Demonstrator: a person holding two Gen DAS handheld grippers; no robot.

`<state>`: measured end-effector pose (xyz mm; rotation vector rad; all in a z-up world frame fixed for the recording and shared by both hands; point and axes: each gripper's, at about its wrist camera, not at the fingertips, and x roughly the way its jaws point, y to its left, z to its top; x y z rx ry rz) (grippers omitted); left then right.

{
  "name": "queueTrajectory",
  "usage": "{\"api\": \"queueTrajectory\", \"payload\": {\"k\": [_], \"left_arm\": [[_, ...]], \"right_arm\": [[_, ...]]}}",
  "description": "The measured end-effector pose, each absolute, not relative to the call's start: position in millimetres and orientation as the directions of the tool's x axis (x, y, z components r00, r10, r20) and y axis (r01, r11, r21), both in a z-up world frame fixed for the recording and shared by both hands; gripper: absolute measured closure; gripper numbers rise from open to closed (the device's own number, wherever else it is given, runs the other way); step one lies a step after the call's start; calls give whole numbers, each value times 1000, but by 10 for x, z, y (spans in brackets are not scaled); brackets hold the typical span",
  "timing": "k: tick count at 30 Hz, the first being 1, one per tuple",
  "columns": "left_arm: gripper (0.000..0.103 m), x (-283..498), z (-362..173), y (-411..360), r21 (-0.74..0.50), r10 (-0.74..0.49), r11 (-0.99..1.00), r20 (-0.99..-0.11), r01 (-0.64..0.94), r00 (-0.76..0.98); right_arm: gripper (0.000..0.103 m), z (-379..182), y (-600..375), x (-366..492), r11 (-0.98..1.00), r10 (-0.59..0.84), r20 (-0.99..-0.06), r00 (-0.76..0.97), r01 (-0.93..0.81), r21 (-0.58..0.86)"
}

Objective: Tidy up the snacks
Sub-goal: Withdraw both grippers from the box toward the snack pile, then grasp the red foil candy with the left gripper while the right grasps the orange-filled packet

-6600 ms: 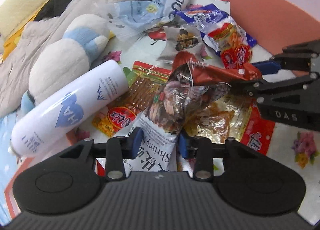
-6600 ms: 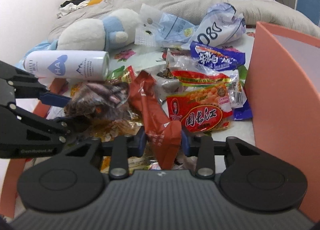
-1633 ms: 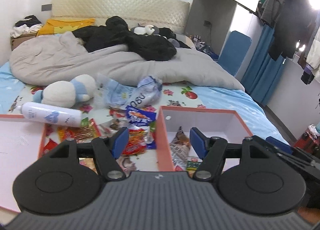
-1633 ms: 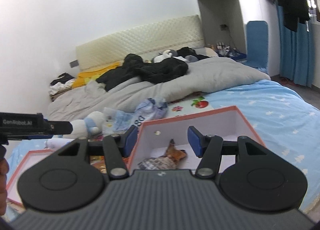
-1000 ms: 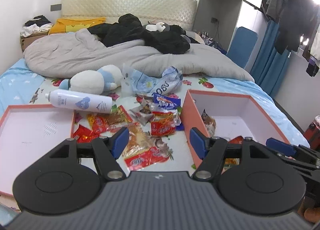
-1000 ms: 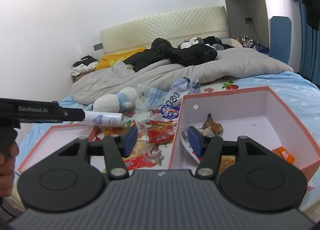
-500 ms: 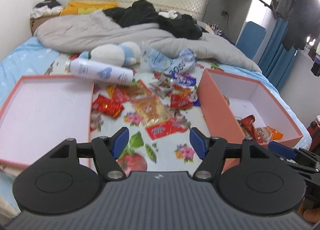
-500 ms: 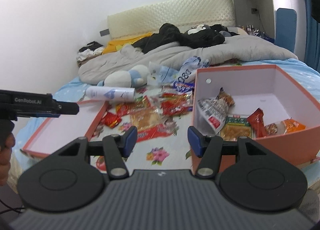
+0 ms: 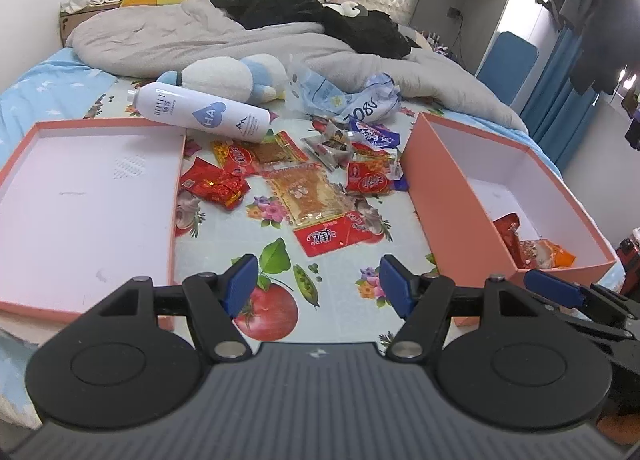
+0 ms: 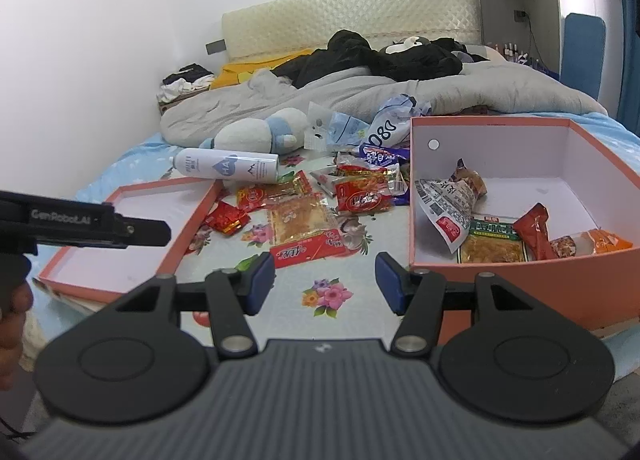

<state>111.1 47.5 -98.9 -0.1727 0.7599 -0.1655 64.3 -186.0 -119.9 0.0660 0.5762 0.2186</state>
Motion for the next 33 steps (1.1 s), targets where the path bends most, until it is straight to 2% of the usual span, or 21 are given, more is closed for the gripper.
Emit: {"api": "queueTrajectory", "payload": {"k": [16,22,27,32,33], "left_arm": [[31,1841,-1186,600,-235,-198,971,-695,43,691],[31,2161,-1317,642,-219,-180,975,-705,31,686],[31,2514,-1552,778,-200,-148,980,-742,-5,654],[31,2882,-1685,901,-120,-105,993,-775,18,623],[31,2959,-1707,905,-94,-95,995,-780,34,619]], "right_arm": [[46,-1249,-1486,1123,982,185,-515,837,-180,61],[48,-1414,-1350,1535,991,115,-573,811,-137,4],[48,-1524,-1257,1821,981,175,-601,780,-190,39],[48,-1645,-1125,2173,959,246,-623,743,-278,48],[46,-1690,-1100,2265,957,249,-630,735,-288,43]]}}
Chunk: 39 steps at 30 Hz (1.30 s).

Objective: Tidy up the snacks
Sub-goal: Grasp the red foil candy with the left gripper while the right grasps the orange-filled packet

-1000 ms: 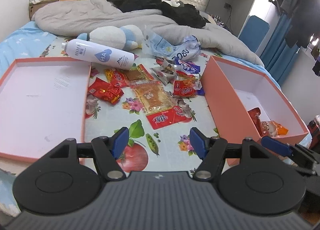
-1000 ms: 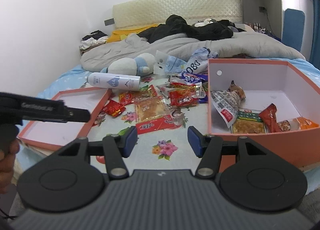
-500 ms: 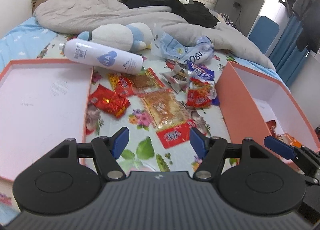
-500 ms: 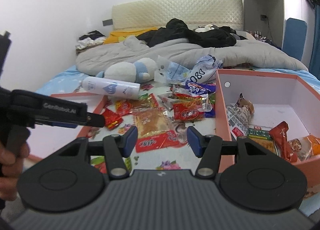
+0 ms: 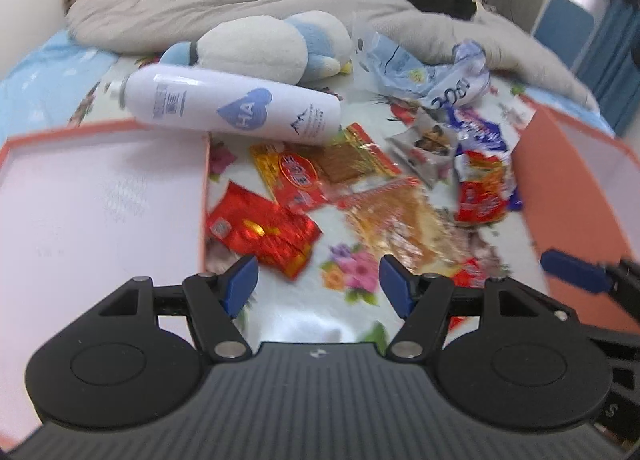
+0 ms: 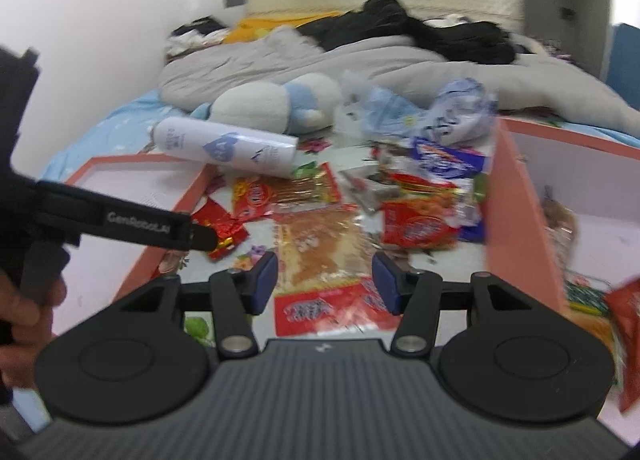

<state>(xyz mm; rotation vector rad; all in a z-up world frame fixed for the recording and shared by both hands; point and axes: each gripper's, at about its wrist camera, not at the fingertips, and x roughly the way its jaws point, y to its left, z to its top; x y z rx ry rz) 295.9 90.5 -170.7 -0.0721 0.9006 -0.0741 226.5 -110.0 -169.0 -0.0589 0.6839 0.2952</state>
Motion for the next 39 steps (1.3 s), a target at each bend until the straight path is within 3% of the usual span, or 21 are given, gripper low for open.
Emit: {"api": "queueTrajectory", "payload": {"k": [4,6,19,22,25,28,32,36,39], "left_arm": [[31,3219,-1856,898,-37,-84,995,-801,91,593],[32,3326,-1952,903,-23,-78,995,-811,102,580],[33,3601,-2307,842,47,-67,980,-836,192,545],[38,3606,-2332,873,45,-63,982,-838,183,543],[53,3609,-2321,941,27,-61,988,-836,152,546],[58,3585,-2311,1000,6,-68,991,-832,132,551],[64,3481,-2280,1007,-4,-73,992,-822,123,564],[65,3352,-2211,1012,-33,-85,994,-810,100,580],[66,3260,-2123,993,-57,-99,994,-798,90,594]], "right_arm": [[22,-1900,-1026,2596,946,257,-670,696,-324,27],[20,-2028,-1003,2736,945,254,-688,680,-326,26],[19,-2488,-909,3082,920,263,-744,614,-391,3],[18,-2503,-924,3093,915,279,-744,607,-404,13],[17,-2520,-915,3095,911,285,-741,608,-413,11],[17,-2520,-923,3083,909,292,-739,607,-417,17],[24,-2502,-900,3083,897,304,-747,592,-441,16],[26,-2494,-883,3073,888,312,-755,577,-460,16],[34,-2478,-869,3046,875,327,-760,561,-484,20]]}}
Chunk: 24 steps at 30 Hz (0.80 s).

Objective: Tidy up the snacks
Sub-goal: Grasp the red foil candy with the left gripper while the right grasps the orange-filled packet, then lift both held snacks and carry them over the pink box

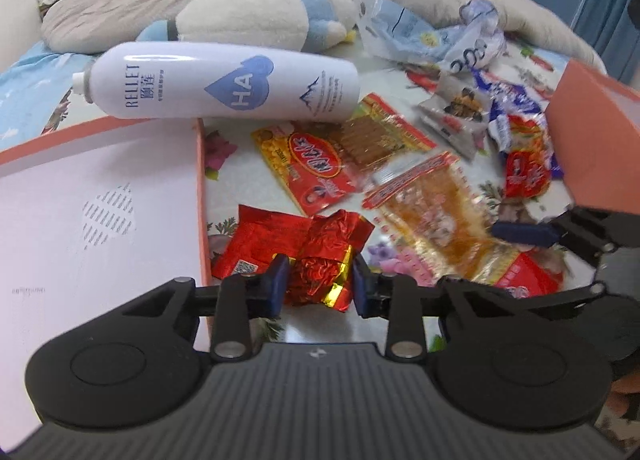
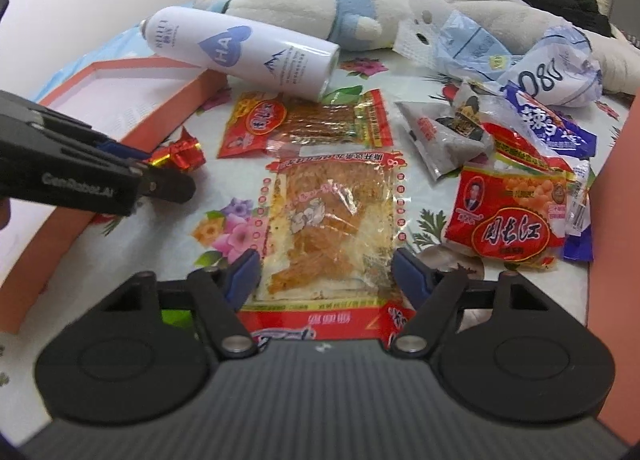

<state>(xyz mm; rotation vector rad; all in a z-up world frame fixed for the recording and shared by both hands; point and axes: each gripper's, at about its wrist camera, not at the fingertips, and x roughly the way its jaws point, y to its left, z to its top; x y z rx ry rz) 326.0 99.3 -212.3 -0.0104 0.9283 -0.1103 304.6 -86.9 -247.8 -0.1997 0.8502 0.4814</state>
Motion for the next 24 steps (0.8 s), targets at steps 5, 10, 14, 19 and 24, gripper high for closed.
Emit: {"api": "queueTrajectory", "payload": {"k": [5,10,14,19,24], "left_arm": [[66,3091,-1997,954,-110,-126,992,-781,63,612],[66,2866,-1924,905,-154,-146,987,-772,41,618],[66,2650,-1845,871,-188,-153,982,-763,10,628],[66,2391,-1733,876,-230,-161,973,-752,-25,639],[66,2089,-1612,798,-272,-183,962,-740,-39,647]], "right_arm": [[50,-2446,-809,2897,859,340,-767,544,-511,19],[75,-2360,-794,2701,862,331,-774,540,-506,15],[80,-2267,-831,2520,870,325,-769,550,-493,15],[81,-2031,-1012,2316,902,318,-741,591,-429,45],[81,-1797,-1213,2021,930,299,-723,623,-360,75]]}}
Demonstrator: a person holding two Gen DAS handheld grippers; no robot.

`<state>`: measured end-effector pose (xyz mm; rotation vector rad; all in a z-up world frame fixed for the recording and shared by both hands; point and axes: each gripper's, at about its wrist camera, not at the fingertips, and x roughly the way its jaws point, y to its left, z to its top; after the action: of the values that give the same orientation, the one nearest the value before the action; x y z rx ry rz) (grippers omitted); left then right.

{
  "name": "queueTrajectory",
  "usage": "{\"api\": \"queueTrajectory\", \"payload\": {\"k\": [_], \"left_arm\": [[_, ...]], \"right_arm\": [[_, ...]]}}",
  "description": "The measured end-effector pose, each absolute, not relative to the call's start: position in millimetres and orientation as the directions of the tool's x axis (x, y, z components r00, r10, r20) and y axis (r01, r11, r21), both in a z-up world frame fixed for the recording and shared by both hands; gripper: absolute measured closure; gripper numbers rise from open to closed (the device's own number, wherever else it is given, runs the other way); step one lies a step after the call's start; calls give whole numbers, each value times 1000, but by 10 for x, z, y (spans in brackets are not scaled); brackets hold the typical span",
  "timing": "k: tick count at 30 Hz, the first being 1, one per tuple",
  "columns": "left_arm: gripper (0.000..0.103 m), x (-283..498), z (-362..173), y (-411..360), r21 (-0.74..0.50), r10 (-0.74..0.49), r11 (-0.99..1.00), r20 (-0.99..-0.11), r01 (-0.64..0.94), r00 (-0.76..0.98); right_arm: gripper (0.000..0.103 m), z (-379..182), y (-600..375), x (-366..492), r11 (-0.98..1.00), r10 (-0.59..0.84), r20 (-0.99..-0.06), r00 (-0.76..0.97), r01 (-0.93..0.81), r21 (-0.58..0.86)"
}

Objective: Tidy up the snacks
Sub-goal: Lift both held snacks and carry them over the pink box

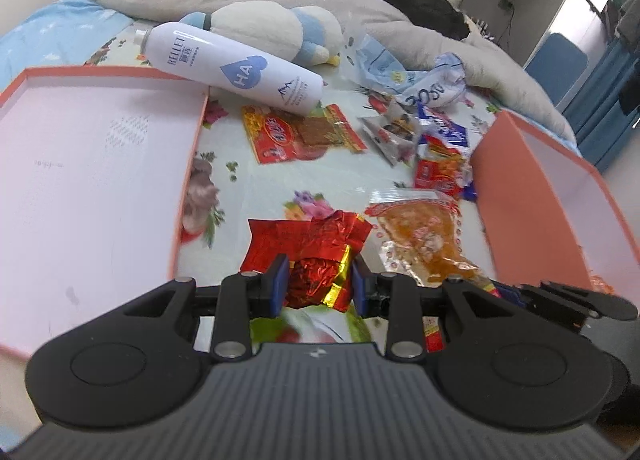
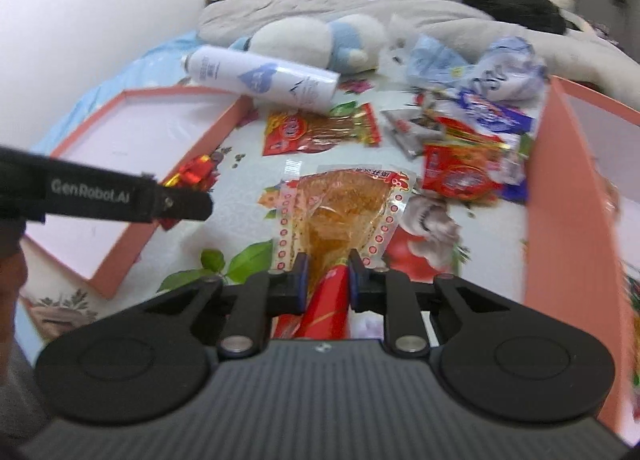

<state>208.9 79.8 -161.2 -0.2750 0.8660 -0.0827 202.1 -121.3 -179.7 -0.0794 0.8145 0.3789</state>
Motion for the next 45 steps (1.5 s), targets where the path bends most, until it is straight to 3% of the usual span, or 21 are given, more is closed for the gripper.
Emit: {"api": "queueTrajectory", "payload": {"k": [19,45], "left_arm": [[66,1500,-1291,549,-309,-216,950,-727,-30,652],[66,1612,29,-217,-350,-342,924,-570,156,747]], "right_arm": [[81,-1325,-1566,1255,966,247,-660,710,-235,109],[81,-158,-2199,1124,990,141,-483,864,-129,59]]}}
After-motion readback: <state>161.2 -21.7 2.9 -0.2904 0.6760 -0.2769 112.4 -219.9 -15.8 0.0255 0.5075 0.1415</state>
